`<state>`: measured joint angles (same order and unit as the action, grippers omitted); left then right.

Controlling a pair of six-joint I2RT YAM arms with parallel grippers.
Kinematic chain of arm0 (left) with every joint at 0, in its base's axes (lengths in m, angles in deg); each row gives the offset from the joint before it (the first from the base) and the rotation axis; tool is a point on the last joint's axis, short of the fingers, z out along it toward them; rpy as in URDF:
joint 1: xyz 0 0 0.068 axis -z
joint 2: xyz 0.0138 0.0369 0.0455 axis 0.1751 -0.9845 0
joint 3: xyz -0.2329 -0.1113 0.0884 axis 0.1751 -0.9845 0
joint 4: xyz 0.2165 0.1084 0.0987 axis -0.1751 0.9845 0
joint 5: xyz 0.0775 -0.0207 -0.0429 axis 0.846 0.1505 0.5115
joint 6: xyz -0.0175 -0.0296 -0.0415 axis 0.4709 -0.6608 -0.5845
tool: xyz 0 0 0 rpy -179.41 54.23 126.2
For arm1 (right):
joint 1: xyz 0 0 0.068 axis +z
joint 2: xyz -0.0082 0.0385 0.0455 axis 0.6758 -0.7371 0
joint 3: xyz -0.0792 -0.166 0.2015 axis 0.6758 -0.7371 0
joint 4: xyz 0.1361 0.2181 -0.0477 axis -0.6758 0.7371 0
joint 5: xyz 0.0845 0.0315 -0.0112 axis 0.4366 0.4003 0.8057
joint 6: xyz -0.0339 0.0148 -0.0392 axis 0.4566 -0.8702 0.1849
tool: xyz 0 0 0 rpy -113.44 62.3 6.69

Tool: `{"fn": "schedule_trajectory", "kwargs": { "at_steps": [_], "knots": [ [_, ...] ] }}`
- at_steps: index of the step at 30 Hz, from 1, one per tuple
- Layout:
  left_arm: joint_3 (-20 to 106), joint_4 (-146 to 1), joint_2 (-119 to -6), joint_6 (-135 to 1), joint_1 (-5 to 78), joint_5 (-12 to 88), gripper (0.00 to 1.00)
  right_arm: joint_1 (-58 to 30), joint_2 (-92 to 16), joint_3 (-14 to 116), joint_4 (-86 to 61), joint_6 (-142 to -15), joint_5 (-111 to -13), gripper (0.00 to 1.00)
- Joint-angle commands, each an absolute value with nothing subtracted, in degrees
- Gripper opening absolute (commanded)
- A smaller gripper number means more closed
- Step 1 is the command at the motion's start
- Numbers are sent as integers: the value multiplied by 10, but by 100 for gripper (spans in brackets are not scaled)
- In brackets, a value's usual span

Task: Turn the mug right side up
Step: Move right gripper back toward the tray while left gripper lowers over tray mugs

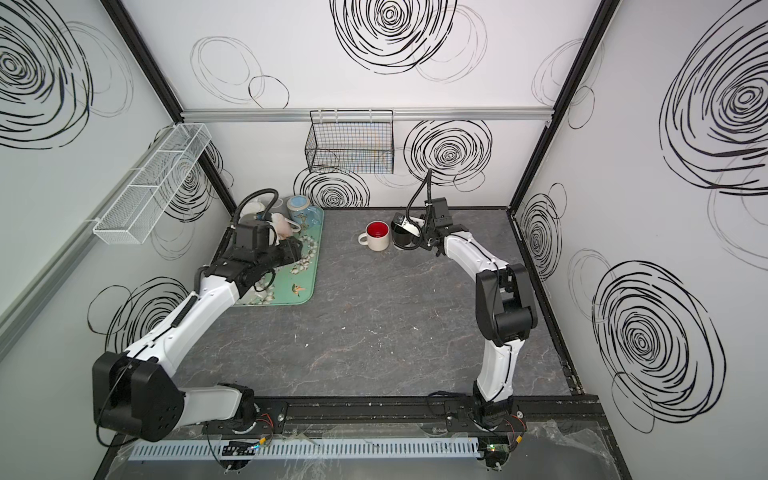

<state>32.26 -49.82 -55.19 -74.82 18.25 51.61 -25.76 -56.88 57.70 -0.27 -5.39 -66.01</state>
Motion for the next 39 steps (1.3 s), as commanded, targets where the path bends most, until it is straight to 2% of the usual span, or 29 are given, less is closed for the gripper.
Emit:
{"fn": "schedule_trajectory", "kwargs": {
  "at_steps": [1,8,12,15,20,24,27,33,39],
  "knots": [
    [307,-444,-522,-745,140,670,71,-251,-522,545,4,-109,-618,52],
    [258,-471,-522,-665,19,608,83,-190,-441,458,-32,-203,-563,53],
    [243,-493,-550,-620,-12,589,90,-159,-419,412,-96,-323,-492,57],
    [241,-502,-574,-602,-34,573,92,-143,-428,397,-132,-407,-395,57],
    [244,-529,-608,-559,-70,513,93,-94,-469,385,-183,-551,-347,60],
    [257,-531,-642,-549,-99,479,92,-47,-519,418,-145,-616,-335,63],
    [250,-547,-658,-542,-115,468,92,-24,-546,436,-133,-646,-311,66],
    [256,-554,-681,-540,-119,400,88,-2,-570,464,-123,-674,-296,66],
    [258,-536,-672,-555,-96,377,84,-2,-574,475,-94,-652,-326,66]
  ]
}}
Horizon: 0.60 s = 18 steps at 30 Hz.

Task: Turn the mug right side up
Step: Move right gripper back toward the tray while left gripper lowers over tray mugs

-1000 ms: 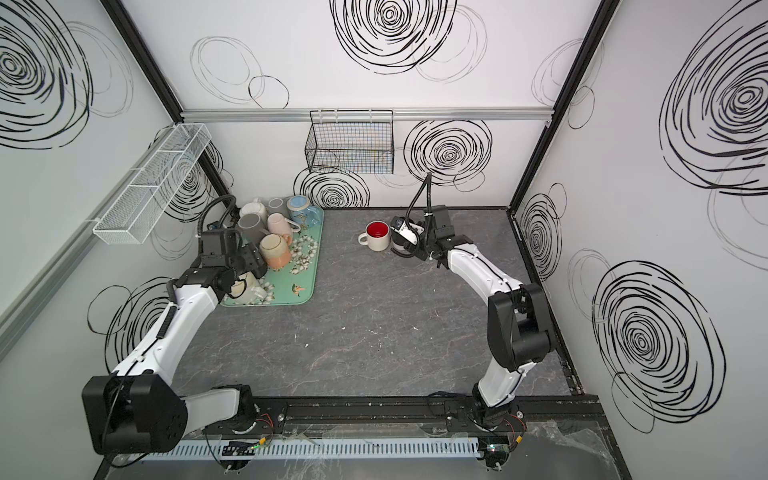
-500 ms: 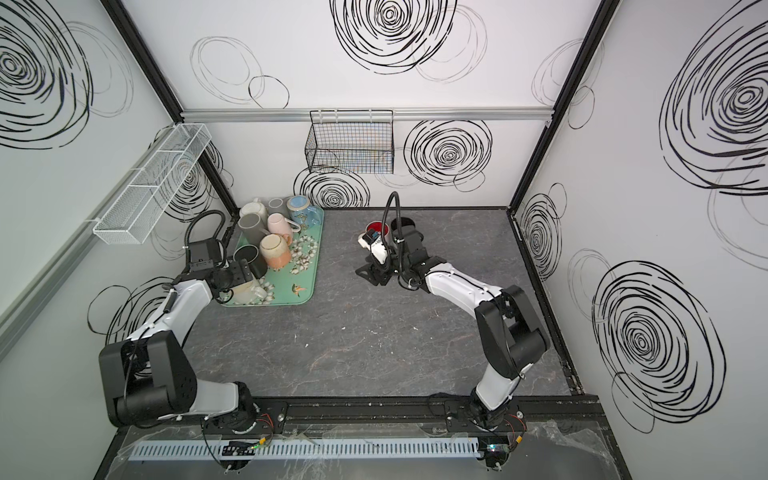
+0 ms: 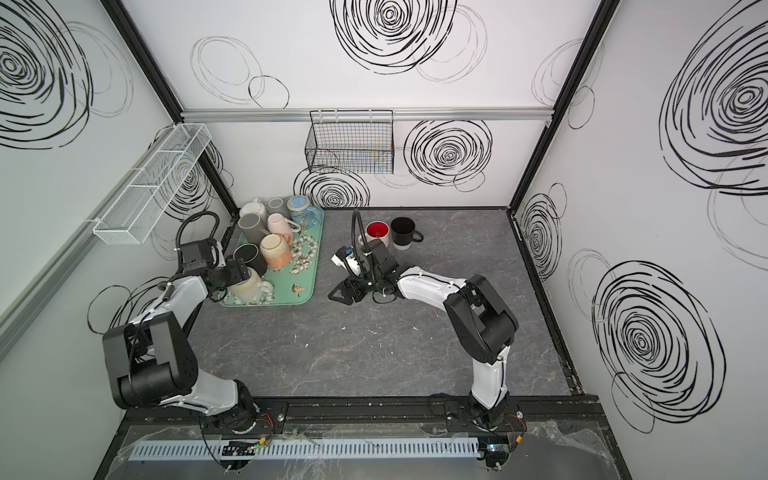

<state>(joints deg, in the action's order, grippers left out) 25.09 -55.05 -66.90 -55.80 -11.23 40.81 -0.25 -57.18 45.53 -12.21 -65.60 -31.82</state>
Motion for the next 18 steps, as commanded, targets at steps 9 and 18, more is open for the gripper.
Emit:
{"fn": "schedule_trajectory", "kwargs": {
  "at_steps": [9,18],
  "knots": [
    [251,-531,-655,-565,-24,350,81,-4,-563,461,-73,-654,-341,66],
    [294,-545,-687,-572,67,369,82,-2,-547,436,-74,-672,-359,65]
  ]
}}
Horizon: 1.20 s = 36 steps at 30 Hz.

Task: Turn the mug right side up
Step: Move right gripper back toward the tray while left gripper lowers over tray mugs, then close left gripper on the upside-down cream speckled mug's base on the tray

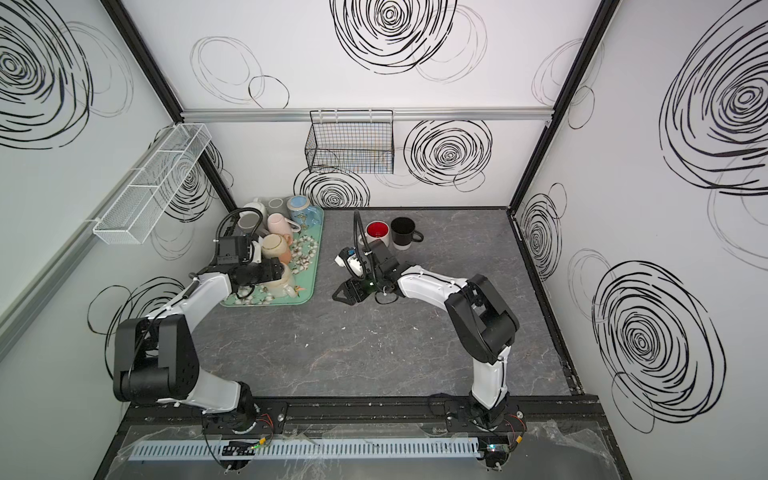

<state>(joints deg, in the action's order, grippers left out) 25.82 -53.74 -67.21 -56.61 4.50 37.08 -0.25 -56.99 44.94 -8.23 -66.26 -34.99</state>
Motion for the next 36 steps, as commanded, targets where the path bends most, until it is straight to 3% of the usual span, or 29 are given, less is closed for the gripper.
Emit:
{"fn": "schedule_trajectory", "kwargs": {
  "at_steps": [1,9,17,22,29,36],
  "knots": [
    [303,-545,-695,-576,75,369,82,-2,-545,432,-74,-675,-360,65],
    [371,-532,-729,-575,140,418,87,-2,-526,417,-63,-682,-382,65],
    [409,-467,-657,-598,168,535,86,-9,-522,429,-35,-702,-413,65],
    [357,-436,-597,-694,189,601,79,-19,-499,406,-68,-746,-440,65],
    [230,-462,-511,-832,281,656,74,-43,-452,365,-104,-782,-473,65],
    [210,-443,-552,-927,313,674,67,-56,-427,343,-114,-790,-469,65]
  ]
}}
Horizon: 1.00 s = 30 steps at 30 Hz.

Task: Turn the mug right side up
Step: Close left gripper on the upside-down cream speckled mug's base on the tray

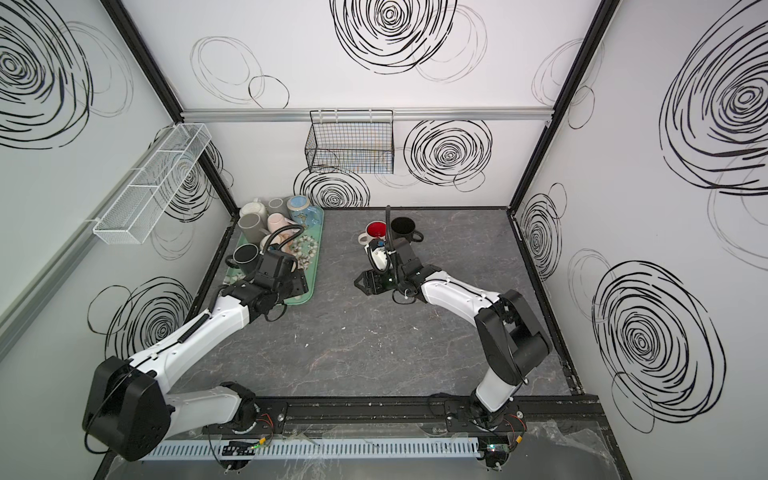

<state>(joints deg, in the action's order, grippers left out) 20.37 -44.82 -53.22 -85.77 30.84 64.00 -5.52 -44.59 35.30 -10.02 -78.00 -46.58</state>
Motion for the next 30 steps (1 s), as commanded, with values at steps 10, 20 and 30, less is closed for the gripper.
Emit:
{"fn": "schedule_trajectory", "kwargs": {
  "at_steps": [10,20,30],
  "knots": [
    [253,-418,-664,-966,310,698,61,-67,-395,302,-113,-799,-481,65],
    [251,-446,-698,-970,287,692,58,-83,-384,289,-105,-793,-476,65],
    [244,-467,-718,-962,274,681,45,-91,-388,290,-100,-786,-463,62]
  ]
}}
